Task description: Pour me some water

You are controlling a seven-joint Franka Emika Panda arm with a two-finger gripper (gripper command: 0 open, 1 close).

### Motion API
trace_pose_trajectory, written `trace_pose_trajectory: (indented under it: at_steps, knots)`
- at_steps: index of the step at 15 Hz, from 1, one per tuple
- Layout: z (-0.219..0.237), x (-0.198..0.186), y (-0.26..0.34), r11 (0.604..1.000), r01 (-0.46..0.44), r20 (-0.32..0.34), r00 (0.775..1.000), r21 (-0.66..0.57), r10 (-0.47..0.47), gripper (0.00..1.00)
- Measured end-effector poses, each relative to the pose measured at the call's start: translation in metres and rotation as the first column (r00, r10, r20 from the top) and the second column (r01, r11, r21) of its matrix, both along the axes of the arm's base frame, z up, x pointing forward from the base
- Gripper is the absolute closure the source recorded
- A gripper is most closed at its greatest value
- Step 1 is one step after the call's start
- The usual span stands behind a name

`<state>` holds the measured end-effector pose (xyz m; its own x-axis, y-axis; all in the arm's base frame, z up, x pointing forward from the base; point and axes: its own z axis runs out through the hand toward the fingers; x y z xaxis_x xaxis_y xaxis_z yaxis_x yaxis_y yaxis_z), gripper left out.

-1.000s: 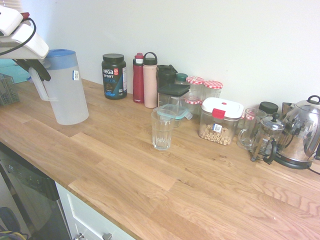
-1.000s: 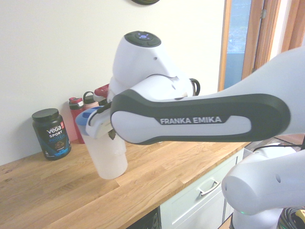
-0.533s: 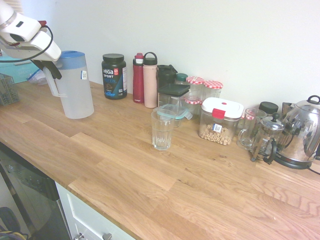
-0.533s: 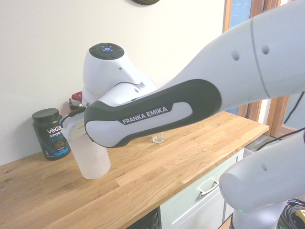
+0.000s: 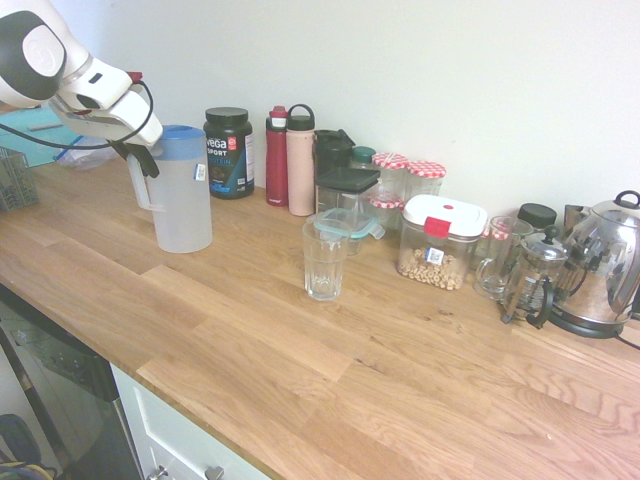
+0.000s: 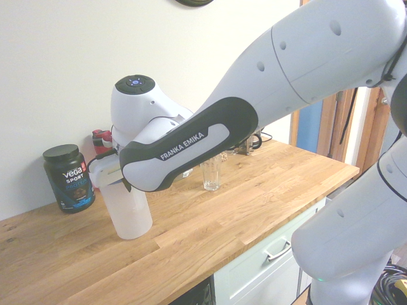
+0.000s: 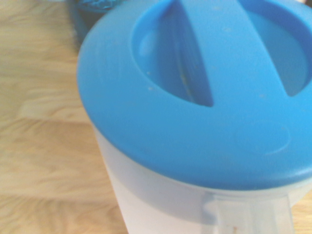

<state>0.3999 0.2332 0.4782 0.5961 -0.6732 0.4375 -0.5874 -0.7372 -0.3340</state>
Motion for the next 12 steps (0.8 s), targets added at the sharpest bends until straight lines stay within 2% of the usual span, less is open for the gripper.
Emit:
trace_pose_trajectory:
  at_steps: [5, 6, 12]
  knots:
    - [-0.009, -0.015, -0.002, 0.994, 0.110, 0.028, 0.994, -0.005, -0.110, 1.00]
    - [-0.011, -0.021, -0.001, 0.992, 0.129, 0.034, 0.991, -0.014, -0.128, 0.00]
    - [-0.010, -0.035, 0.006, 0.991, 0.135, 0.023, 0.991, -0.025, -0.135, 0.00]
